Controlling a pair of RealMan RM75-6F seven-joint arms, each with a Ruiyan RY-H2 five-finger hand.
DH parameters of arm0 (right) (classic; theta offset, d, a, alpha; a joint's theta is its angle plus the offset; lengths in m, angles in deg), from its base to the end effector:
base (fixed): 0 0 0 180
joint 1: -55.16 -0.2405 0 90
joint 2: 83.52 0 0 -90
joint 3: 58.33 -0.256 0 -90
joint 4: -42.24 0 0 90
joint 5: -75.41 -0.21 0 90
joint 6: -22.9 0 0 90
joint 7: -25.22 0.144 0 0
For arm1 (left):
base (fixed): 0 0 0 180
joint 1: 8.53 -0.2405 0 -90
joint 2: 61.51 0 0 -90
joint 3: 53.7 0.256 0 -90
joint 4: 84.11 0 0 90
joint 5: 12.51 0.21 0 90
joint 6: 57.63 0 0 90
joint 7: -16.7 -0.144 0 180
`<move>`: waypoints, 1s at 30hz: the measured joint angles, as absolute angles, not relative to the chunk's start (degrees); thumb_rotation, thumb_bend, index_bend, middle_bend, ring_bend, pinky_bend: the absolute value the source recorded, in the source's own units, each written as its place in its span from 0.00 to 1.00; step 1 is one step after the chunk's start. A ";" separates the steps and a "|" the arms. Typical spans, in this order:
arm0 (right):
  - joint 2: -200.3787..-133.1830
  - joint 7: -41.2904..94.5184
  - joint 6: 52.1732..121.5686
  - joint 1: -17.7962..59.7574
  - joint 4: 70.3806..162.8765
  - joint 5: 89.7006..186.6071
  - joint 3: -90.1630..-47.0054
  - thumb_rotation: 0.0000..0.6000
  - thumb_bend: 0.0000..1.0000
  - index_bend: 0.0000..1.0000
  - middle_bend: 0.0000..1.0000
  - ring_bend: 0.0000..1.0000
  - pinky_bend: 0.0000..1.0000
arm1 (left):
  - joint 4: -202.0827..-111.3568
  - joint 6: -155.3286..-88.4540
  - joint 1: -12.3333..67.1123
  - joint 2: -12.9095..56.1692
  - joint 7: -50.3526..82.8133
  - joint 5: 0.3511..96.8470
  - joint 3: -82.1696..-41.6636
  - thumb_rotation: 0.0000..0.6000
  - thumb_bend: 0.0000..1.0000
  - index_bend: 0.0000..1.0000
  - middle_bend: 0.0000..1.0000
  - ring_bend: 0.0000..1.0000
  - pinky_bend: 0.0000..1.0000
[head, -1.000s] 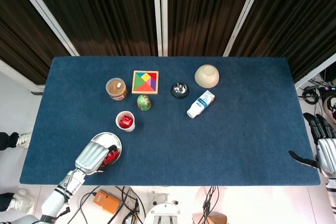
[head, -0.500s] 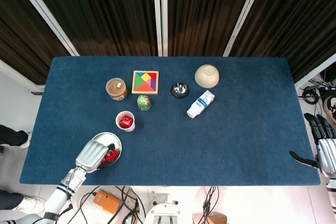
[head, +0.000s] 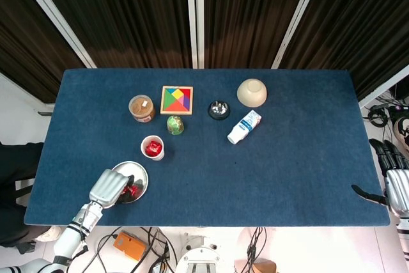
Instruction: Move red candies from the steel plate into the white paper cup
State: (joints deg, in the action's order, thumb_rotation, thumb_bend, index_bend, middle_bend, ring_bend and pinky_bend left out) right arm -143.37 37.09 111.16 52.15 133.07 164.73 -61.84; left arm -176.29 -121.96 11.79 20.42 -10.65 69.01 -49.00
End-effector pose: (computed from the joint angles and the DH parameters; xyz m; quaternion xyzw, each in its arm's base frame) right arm -0.3145 -0.1735 0.1910 0.5724 -0.3952 0.4418 0.5665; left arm -0.2464 0.2038 -0.0020 -0.7904 -0.3454 -0.2649 0.4310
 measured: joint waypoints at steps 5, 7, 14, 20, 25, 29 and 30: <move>-143.37 37.05 111.23 52.17 133.13 164.71 -61.86 1.00 0.20 0.01 0.17 0.11 0.21 | -175.49 -121.69 11.80 20.65 -9.84 68.90 -49.06 1.00 0.39 0.62 0.85 0.79 0.83; -143.43 37.06 111.23 52.19 133.10 164.69 -61.85 1.00 0.20 0.01 0.17 0.11 0.21 | -175.64 -121.91 11.79 20.58 -9.26 69.17 -49.12 1.00 0.39 0.62 0.85 0.79 0.83; -143.54 37.33 111.32 52.24 132.82 164.62 -61.86 1.00 0.20 0.01 0.17 0.11 0.21 | -177.98 -124.54 11.59 18.74 -6.06 70.85 -50.17 1.00 0.39 0.62 0.85 0.79 0.83; -143.61 37.67 111.55 52.35 132.50 164.63 -61.90 1.00 0.20 0.01 0.17 0.11 0.21 | -181.97 -127.19 11.76 15.25 -4.17 72.39 -52.12 1.00 0.38 0.62 0.85 0.79 0.83; -143.58 38.00 111.95 52.43 132.29 164.65 -62.05 1.00 0.20 0.01 0.17 0.11 0.21 | -184.53 -128.37 13.28 13.39 -3.21 72.72 -55.90 1.00 0.38 0.62 0.85 0.79 0.83; -143.18 38.11 112.85 52.58 132.38 164.71 -62.43 1.00 0.20 0.01 0.17 0.11 0.21 | -185.15 -126.85 16.24 13.56 -3.92 71.07 -59.31 1.00 0.38 0.62 0.85 0.78 0.83; -143.02 38.10 113.11 52.65 132.46 164.73 -62.54 1.00 0.20 0.01 0.17 0.11 0.21 | -185.16 -126.09 17.00 13.79 -4.26 70.36 -59.97 1.00 0.38 0.62 0.85 0.78 0.83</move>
